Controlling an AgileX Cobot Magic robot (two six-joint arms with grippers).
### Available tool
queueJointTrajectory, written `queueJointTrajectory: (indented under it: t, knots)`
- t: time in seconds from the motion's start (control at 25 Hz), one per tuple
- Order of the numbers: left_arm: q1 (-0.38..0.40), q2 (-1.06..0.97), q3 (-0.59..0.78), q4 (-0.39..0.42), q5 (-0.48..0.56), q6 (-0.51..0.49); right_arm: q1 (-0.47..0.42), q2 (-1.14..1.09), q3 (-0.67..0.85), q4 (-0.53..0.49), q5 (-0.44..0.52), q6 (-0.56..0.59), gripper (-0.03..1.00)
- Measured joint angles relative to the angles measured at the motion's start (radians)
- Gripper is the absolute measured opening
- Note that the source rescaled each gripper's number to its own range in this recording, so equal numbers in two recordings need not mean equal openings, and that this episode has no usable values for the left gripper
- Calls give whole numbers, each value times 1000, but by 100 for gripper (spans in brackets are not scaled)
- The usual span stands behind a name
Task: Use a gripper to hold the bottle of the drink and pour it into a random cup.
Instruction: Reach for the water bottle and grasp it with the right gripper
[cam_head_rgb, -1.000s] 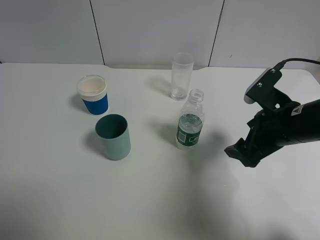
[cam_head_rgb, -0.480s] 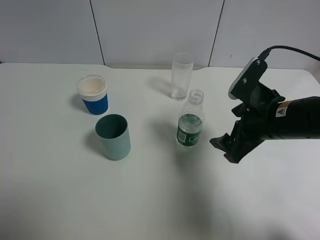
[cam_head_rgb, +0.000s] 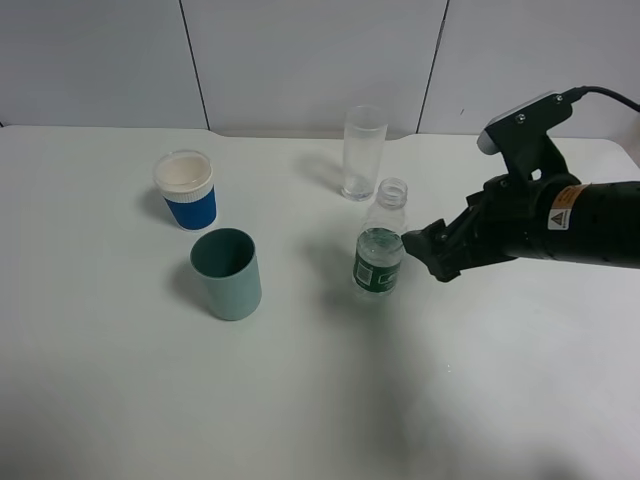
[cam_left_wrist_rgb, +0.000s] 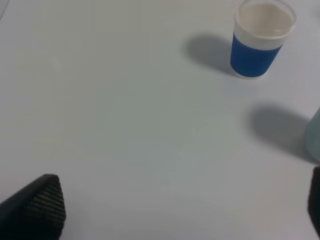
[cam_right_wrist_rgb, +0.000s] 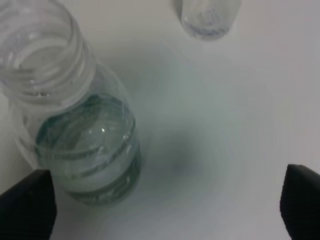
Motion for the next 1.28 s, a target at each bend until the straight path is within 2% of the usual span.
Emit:
queueJointTrajectory:
  t: [0.28,0.48,0.8,1.0,1.28]
  knots:
    - [0,0,0,0,0,0,68,0,0,-44,-34,32,100]
    - [0,0,0,0,0,0,81,0,29,-89,-66,31,100]
    - [0,0,0,0,0,0,81,5,165,-144,-229,-5,100]
    - [0,0,0,0,0,0,22,5,199,-200,-243,-7,100]
    - [0,0,0,0,0,0,-74,63,201,-323,-354,67,100]
